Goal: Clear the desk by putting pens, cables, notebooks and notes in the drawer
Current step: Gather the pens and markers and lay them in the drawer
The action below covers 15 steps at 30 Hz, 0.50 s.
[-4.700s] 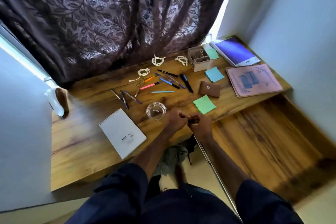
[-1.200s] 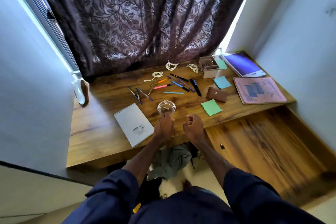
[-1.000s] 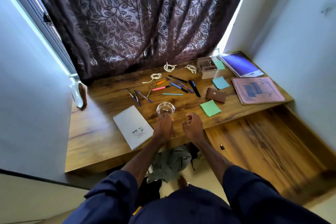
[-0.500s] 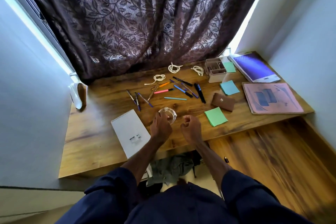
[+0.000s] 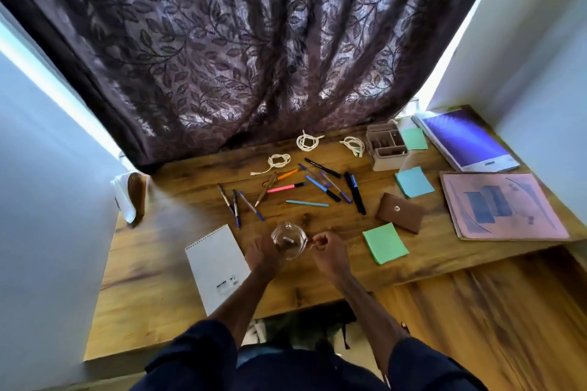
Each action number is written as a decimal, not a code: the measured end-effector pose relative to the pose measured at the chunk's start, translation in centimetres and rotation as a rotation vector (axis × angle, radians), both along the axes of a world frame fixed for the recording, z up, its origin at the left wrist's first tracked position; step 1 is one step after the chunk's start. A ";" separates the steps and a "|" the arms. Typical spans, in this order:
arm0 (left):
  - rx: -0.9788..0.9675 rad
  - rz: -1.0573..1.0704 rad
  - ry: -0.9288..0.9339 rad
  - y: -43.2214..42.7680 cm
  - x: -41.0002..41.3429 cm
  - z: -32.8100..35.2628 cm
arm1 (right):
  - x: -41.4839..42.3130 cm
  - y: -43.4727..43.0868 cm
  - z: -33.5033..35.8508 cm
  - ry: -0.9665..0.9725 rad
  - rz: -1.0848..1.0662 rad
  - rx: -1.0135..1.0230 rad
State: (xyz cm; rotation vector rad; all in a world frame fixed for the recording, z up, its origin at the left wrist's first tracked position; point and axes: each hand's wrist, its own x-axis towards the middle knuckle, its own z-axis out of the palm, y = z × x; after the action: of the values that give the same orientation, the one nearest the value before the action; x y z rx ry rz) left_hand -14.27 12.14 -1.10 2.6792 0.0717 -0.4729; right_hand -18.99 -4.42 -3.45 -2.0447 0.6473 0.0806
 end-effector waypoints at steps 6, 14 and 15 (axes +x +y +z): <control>-0.070 0.012 0.014 -0.2 2.2 1.7 | 2.3 -0.7 1.5 0.068 -0.028 -0.003; -0.169 0.051 0.049 3.3 5.6 3.1 | 5.4 2.2 3.8 0.022 -0.021 -0.065; -0.177 0.072 0.039 4.2 6.0 3.5 | 6.1 3.0 4.0 0.018 -0.004 -0.086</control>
State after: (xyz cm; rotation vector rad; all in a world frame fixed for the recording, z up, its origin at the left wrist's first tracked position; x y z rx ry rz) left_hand -8.26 16.36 2.37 2.4857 0.1317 -0.4855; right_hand -12.91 -1.39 0.54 -2.1274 0.6759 0.0704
